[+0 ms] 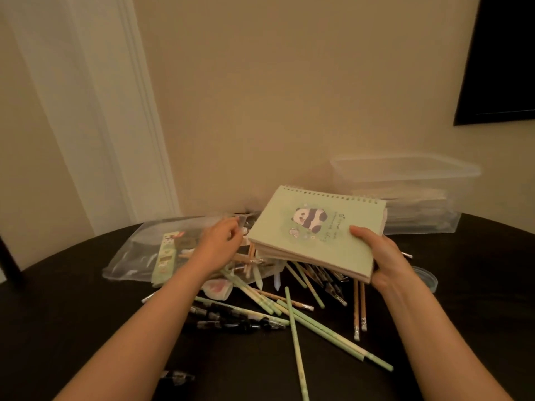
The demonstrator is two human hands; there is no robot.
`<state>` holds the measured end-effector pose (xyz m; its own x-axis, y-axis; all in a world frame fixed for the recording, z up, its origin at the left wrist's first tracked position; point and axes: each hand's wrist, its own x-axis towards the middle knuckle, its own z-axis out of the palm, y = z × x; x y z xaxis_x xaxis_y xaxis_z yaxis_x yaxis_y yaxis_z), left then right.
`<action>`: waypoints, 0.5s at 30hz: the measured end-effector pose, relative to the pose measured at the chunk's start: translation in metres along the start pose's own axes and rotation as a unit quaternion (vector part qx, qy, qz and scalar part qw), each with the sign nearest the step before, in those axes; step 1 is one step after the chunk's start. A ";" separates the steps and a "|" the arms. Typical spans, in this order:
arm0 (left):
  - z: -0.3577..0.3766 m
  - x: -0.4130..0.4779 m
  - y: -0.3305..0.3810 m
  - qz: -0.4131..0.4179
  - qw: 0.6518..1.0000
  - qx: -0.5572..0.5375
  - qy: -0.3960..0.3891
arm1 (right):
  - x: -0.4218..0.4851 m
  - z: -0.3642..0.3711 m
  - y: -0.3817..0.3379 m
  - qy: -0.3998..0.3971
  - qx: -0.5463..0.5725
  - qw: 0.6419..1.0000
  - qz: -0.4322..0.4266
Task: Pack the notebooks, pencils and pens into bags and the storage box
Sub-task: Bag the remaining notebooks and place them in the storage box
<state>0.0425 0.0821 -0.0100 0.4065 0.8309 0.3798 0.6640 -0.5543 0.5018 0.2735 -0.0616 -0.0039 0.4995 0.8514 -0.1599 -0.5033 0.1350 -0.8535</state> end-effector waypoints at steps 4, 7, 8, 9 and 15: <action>-0.001 0.001 0.002 0.000 0.998 -0.066 -0.009 | 0.000 -0.005 -0.003 -0.039 -0.035 0.998 0.033; -0.003 0.003 0.003 0.001 0.996 -0.089 -0.017 | 0.002 -0.009 -0.002 -0.061 -0.060 0.994 0.067; -0.003 0.003 0.002 0.005 0.996 -0.090 -0.018 | 0.003 -0.010 -0.001 -0.064 -0.066 0.993 0.077; -0.003 0.002 0.002 0.006 0.996 -0.088 -0.020 | 0.003 -0.011 -0.001 -0.063 -0.069 0.992 0.085; 0.003 -0.001 -0.005 0.023 0.998 -0.052 -0.029 | 0.001 -0.017 -0.004 -0.053 -0.097 0.985 0.130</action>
<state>0.0408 0.0842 -0.0147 0.4720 0.8046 0.3603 0.5769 -0.5910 0.5639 0.2884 -0.0700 -0.0091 0.2907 0.8939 -0.3412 -0.4550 -0.1846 -0.8712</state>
